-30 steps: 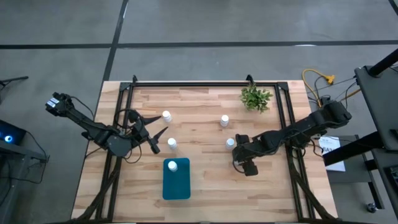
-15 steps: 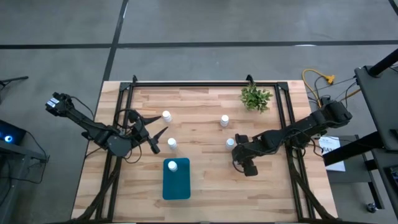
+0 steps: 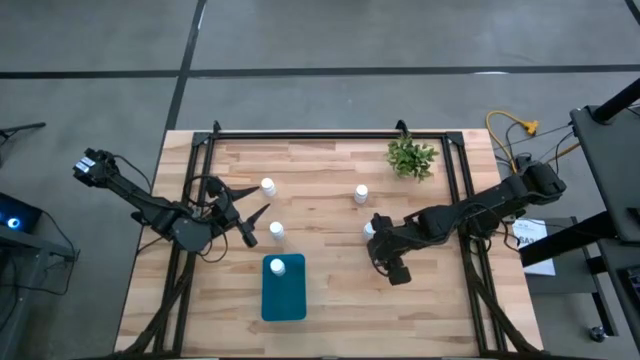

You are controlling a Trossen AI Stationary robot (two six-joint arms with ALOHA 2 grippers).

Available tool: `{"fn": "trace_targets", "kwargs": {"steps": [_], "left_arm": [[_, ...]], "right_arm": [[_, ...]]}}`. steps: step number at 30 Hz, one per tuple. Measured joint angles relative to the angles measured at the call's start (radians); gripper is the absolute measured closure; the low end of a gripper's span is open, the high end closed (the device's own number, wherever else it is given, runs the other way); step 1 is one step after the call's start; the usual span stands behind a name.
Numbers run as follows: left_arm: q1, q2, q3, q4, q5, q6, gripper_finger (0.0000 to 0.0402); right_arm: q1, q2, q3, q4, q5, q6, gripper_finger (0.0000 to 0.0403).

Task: Pick and place pill bottles into a basket
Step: Put the white pill bottle into the blue bin

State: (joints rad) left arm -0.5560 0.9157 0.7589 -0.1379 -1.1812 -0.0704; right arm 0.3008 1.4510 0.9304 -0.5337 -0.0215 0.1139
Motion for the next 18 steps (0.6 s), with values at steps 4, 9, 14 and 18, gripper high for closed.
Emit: {"fn": "trace_targets", "kwargs": {"steps": [4, 9, 14, 18], "left_arm": [[0.0, 0.0, 0.0, 0.0, 0.0, 0.0, 0.0187], [0.0, 0.0, 0.0, 0.0, 0.0, 0.0, 0.0187], [0.0, 0.001, 0.0, 0.0, 0.0, 0.0, 0.0187], [0.0, 0.001, 0.0, 0.0, 0.0, 0.0, 0.0187]], "right_arm": [[0.0, 0.0, 0.06, 0.002, 0.021, -0.026, 0.0255], [-0.004, 0.026, 0.131, 0.009, 0.024, -0.072, 0.0255], [-0.019, 0.114, 0.237, -0.013, 0.017, -0.114, 0.0255], [-0.029, 0.215, 0.36, -0.052, 0.016, -0.17, 0.0255]]}}
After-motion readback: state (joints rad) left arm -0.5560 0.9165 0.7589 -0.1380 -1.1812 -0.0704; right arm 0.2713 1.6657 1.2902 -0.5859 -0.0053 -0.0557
